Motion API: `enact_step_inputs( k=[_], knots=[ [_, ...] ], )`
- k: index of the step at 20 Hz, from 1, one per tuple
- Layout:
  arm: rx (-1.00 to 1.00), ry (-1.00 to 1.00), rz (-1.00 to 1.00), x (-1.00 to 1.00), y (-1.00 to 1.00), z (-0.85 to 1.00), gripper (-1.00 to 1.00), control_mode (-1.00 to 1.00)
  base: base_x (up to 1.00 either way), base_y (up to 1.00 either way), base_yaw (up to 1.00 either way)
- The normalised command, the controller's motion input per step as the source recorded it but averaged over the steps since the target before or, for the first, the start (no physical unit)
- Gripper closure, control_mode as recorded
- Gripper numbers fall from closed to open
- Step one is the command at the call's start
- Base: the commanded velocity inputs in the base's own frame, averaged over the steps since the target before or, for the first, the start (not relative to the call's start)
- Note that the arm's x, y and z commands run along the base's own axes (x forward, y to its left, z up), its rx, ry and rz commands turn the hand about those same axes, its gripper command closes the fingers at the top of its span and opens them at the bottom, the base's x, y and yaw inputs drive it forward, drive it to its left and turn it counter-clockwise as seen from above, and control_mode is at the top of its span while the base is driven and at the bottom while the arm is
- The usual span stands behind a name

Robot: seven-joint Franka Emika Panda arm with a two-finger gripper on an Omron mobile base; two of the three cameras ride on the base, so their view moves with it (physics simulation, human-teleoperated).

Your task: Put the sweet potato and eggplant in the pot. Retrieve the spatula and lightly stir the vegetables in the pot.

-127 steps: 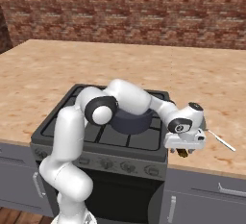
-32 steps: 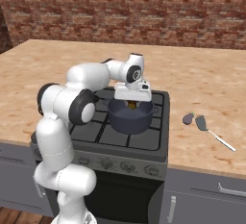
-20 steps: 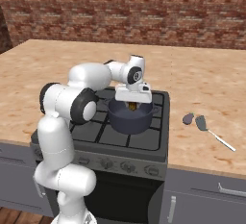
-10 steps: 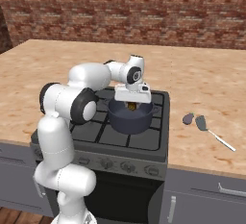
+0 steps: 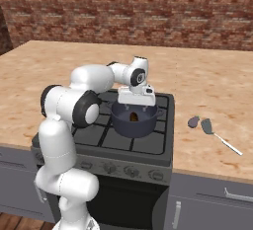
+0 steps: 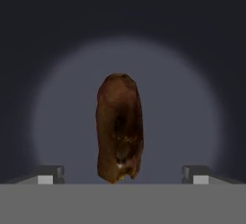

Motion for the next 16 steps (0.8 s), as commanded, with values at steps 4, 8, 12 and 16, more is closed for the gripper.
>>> enact_step_inputs(
  k=[4, 8, 12, 16],
  knots=[
    [0.0, -0.03, 0.0, -0.04, 0.0, 0.19, -1.0, -1.0, 0.0, 0.0, 0.0],
    [0.0, -0.13, 0.0, -0.23, 0.0, 0.57, -1.0, -1.0, 0.0, 0.0, 0.0],
    [0.0, -0.13, -0.06, -0.26, -0.09, 0.67, -1.0, -1.0, 0.0, 0.0, 0.0],
    [0.02, -0.09, -0.16, -0.14, -0.52, 0.54, -1.0, -1.0, 0.0, 0.0, 0.0]
  ],
)
